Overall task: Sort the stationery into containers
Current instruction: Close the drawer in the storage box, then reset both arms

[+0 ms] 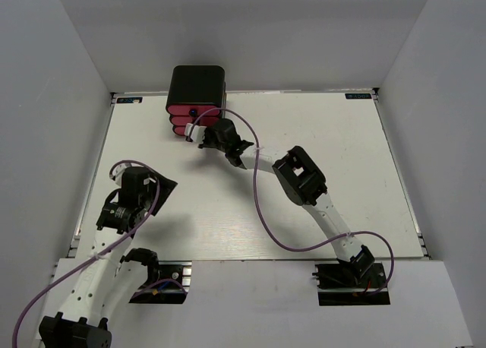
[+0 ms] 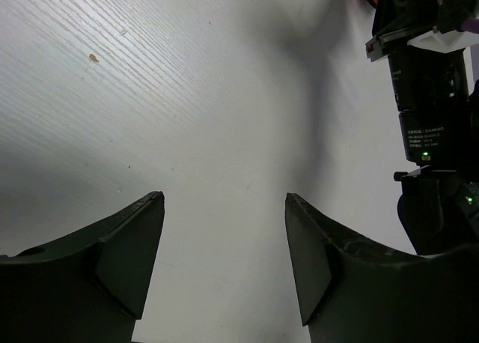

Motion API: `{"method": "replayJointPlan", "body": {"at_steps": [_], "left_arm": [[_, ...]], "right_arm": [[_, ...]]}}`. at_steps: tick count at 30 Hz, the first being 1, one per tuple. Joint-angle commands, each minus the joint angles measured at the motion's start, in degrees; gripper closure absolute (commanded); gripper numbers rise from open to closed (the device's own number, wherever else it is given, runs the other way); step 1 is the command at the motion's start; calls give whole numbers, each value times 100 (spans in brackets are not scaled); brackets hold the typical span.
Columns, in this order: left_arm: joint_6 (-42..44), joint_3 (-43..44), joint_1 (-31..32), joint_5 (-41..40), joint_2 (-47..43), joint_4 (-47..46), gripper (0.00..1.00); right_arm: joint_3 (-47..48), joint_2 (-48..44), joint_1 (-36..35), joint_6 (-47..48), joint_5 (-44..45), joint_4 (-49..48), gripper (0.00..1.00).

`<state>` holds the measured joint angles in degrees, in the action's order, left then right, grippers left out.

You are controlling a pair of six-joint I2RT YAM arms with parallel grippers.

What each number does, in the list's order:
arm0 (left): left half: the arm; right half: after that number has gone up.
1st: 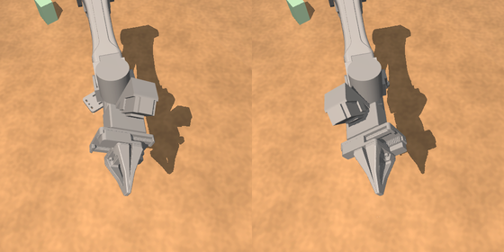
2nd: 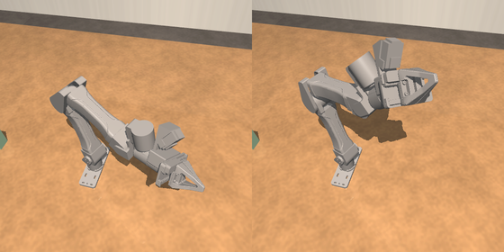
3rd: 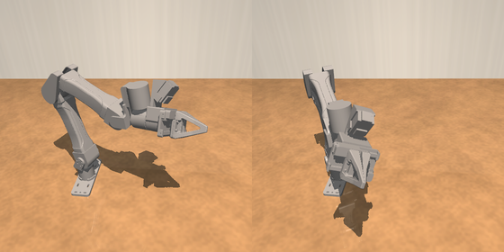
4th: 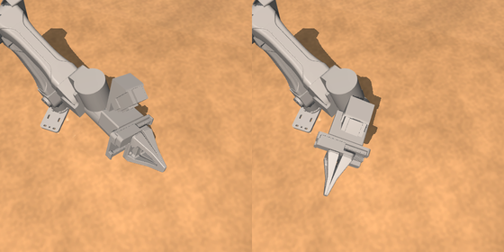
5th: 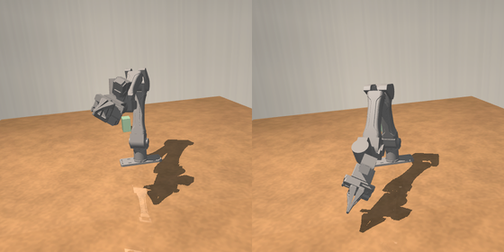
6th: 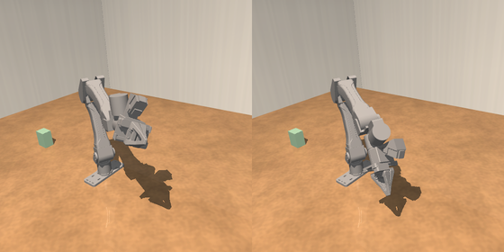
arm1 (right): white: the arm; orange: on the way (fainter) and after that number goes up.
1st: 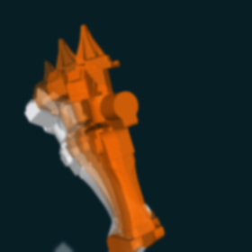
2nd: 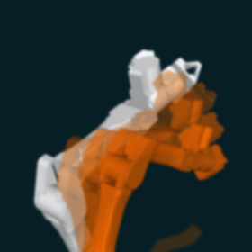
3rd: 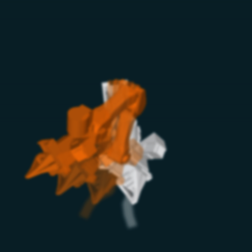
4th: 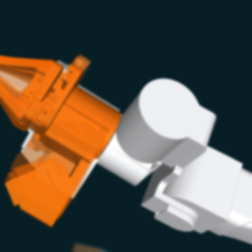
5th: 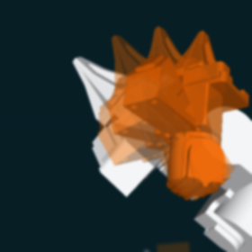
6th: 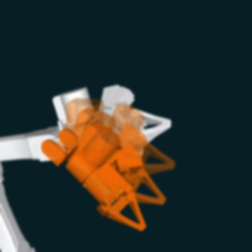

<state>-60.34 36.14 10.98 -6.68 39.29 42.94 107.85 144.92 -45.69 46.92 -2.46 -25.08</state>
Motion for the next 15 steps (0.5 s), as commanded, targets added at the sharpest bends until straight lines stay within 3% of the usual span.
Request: {"method": "replayJointPlan", "body": {"at_steps": [1,6,10,11,13,14,15], "left_arm": [[-22,315,18,-79,70,39,25],[-75,367,71,-79,70,39,25],[-75,183,71,44,70,-294,25],[-23,113,71,96,70,-373,23],[65,52,71,149,9,-662,20],[188,-36,71,149,-70,-794,19],[293,-89,71,323,-149,-970,19]], "right_arm": [[-80,71,43,151,202,-629,100],[-255,-60,69,-164,53,-542,100],[-1571,-1473,157,-376,-1523,-392,100],[-2523,-1702,183,-472,-1677,-645,95],[-3005,-2553,184,-744,-1880,-674,83],[-3477,-2731,201,-911,-1872,-465,60],[-3569,-3054,210,-1373,-1924,-123,45]]}}
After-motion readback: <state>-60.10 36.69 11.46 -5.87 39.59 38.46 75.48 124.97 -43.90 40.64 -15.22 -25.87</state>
